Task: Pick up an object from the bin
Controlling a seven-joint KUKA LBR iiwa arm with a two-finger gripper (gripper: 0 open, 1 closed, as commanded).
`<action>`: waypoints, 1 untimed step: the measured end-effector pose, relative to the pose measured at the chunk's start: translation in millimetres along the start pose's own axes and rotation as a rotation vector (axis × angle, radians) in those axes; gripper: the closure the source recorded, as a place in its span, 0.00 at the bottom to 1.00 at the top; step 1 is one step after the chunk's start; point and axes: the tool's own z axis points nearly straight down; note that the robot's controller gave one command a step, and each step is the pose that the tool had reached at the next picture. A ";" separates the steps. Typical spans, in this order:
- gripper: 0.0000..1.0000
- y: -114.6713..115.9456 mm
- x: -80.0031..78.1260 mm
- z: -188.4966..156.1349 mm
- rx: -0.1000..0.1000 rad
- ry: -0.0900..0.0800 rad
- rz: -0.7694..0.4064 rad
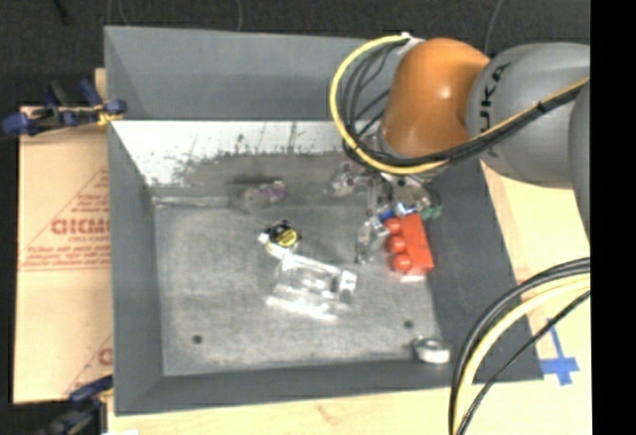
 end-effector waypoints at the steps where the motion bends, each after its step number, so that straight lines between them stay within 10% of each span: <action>1: 0.00 36.0 -38.3 21.8 0.000 0.004 0.427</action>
Offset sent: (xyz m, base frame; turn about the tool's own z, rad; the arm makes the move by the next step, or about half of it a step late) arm 0.0224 0.0458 -0.0220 0.4295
